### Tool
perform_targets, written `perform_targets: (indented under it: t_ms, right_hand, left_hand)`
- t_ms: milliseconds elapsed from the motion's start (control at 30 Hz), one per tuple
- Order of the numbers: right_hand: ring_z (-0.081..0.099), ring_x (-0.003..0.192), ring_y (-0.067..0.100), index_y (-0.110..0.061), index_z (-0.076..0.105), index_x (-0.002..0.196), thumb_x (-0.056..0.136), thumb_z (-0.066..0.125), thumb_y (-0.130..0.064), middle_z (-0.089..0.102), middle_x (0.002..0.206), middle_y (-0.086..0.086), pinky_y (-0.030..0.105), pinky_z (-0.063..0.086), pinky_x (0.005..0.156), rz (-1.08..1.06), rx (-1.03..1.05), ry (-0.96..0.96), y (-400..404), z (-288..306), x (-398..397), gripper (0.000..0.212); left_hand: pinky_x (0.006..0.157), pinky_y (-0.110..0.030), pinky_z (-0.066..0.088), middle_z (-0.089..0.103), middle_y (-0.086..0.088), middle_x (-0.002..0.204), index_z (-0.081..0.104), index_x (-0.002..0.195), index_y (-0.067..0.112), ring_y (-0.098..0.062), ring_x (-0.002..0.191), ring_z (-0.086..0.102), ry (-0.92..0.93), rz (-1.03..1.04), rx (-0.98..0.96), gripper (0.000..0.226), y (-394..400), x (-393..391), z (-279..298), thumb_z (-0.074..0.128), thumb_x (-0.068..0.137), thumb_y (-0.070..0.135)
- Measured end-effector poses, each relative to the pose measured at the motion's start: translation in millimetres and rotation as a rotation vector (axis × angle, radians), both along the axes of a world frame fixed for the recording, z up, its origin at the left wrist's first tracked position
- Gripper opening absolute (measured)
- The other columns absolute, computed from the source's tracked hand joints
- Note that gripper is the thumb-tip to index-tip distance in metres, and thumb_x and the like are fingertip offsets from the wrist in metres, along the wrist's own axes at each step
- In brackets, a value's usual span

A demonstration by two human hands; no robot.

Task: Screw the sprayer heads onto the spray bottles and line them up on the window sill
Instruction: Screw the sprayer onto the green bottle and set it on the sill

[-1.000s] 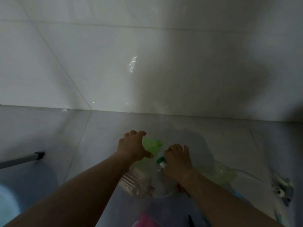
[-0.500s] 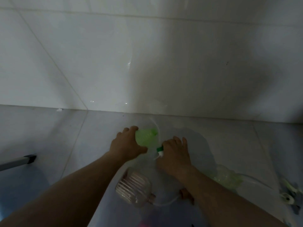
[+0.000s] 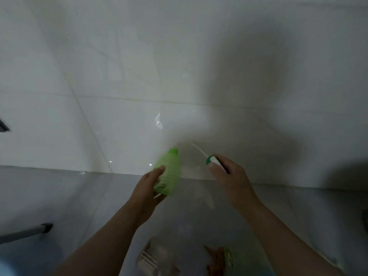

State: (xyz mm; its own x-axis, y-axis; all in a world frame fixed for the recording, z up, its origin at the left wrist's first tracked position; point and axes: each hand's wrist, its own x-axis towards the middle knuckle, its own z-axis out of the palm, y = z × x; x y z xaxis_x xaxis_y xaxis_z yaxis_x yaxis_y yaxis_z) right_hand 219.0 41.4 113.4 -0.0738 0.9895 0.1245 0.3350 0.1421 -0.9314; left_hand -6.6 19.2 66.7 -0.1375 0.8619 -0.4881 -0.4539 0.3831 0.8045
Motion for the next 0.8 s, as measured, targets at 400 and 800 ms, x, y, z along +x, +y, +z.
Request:
perform_targets:
  t_ms: [400, 800]
  right_hand:
    - [0.054, 0.051, 0.006, -0.008, 0.064, 0.06, 0.091, 0.065, -0.045, 0.064, 0.059, 0.01, 0.023, 0.043, 0.059, -0.023, 0.13, -0.016, -23, 131, 75, 0.049]
    - [0.055, 0.059, 0.015, -0.016, 0.074, 0.065, 0.081, 0.061, -0.057, 0.061, 0.061, 0.017, 0.036, 0.041, 0.07, 0.089, 0.109, 0.033, -46, 152, 106, 0.046]
  left_hand:
    - [0.082, -0.035, 0.05, 0.076, -0.007, 0.108, 0.068, 0.115, 0.023, -0.024, 0.1, 0.068, -0.07, 0.087, 0.112, 0.042, -38, -14, 73, 0.05, 0.096, 0.056]
    - [0.074, -0.035, 0.049, 0.079, -0.006, 0.108, 0.066, 0.122, 0.02, -0.026, 0.104, 0.073, 0.155, -0.03, 0.081, 0.074, -49, -18, 79, 0.06, 0.073, 0.075]
